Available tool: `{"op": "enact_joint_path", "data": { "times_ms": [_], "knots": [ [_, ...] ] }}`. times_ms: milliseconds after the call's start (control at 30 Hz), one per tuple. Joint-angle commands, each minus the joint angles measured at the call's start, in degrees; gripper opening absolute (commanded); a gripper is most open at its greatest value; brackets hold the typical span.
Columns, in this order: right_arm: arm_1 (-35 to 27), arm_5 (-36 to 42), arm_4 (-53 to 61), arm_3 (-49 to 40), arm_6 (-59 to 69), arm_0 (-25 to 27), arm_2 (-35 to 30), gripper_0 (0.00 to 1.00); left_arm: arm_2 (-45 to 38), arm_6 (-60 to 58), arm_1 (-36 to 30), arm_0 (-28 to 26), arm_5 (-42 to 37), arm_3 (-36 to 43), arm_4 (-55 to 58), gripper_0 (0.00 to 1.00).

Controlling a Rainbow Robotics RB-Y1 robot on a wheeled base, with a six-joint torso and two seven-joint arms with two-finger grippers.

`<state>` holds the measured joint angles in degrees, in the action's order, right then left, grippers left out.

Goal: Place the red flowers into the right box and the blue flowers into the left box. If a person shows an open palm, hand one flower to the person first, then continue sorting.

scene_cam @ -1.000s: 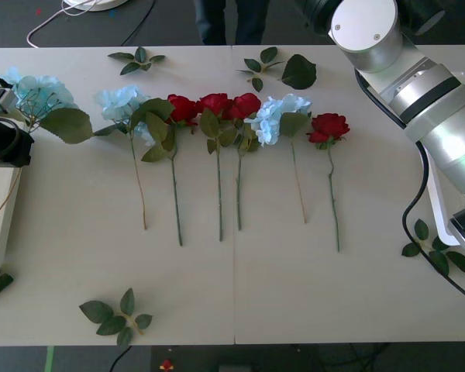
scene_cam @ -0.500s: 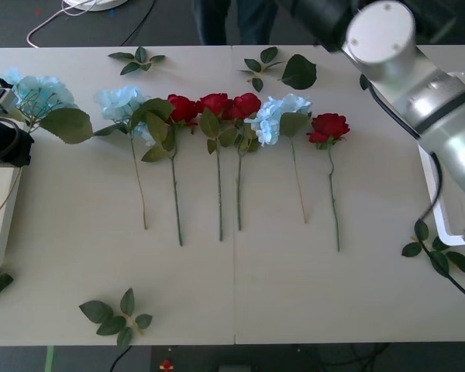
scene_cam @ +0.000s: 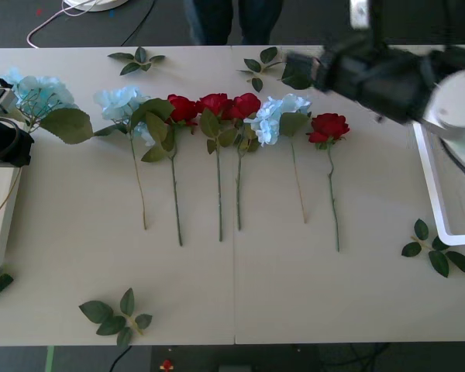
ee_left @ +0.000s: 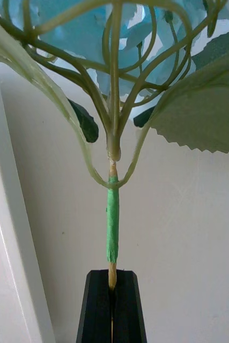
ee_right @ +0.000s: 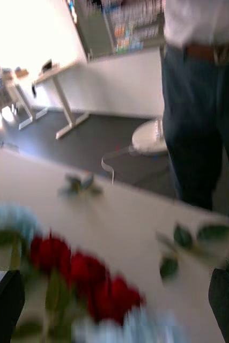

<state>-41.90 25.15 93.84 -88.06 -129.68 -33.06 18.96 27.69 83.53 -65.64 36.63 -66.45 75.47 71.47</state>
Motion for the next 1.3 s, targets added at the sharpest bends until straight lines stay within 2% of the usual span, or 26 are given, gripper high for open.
{"op": "enact_joint_path", "data": {
  "times_ms": [33, 300, 400, 567, 767, 1000, 1167, 1300],
  "knots": [
    [-4.33, 6.58, -4.10, -4.58, 3.12, 4.40, -4.90, 1.00, -0.79, -1.17, -3.09, 1.51, 3.08, 0.73, -0.46, 0.00],
    [-6.88, 20.64, -17.02, -12.22, 15.07, 14.69, -12.37, 1.00, -3.34, -2.14, -5.99, 3.27, 3.43, 0.55, -0.63, 0.00],
    [-7.05, 25.48, -21.59, -13.54, 20.08, 16.89, -14.22, 1.00, -6.24, -2.05, -8.37, 3.27, 2.55, -0.50, -0.63, 0.00],
    [-6.79, 31.54, -29.32, -13.63, 30.36, 17.15, -14.48, 1.00, -11.51, -1.44, -11.09, 3.27, -1.23, -3.31, -0.28, 0.00],
    [-4.24, 38.13, -38.90, -13.19, 46.36, 15.57, -13.43, 1.00, -16.26, -0.56, -12.15, 3.27, -7.21, -7.00, -4.24, 0.00],
    [-2.13, 38.48, -45.06, -8.09, 54.80, 10.56, -8.77, 1.00, -19.34, 1.11, -12.06, 1.60, -10.02, -13.24, -9.69, 0.00],
    [0.94, 37.87, -46.99, -1.15, 57.52, 5.11, -5.69, 1.00, -25.23, 1.99, -10.74, -8.07, -2.46, -11.93, -16.28, 0.00],
    [2.44, 36.11, -47.25, 3.42, 57.70, 2.12, -3.41, 1.00, -27.16, 2.17, -8.89, -12.37, 2.55, -11.49, -23.13, 0.00]
  ]
}}
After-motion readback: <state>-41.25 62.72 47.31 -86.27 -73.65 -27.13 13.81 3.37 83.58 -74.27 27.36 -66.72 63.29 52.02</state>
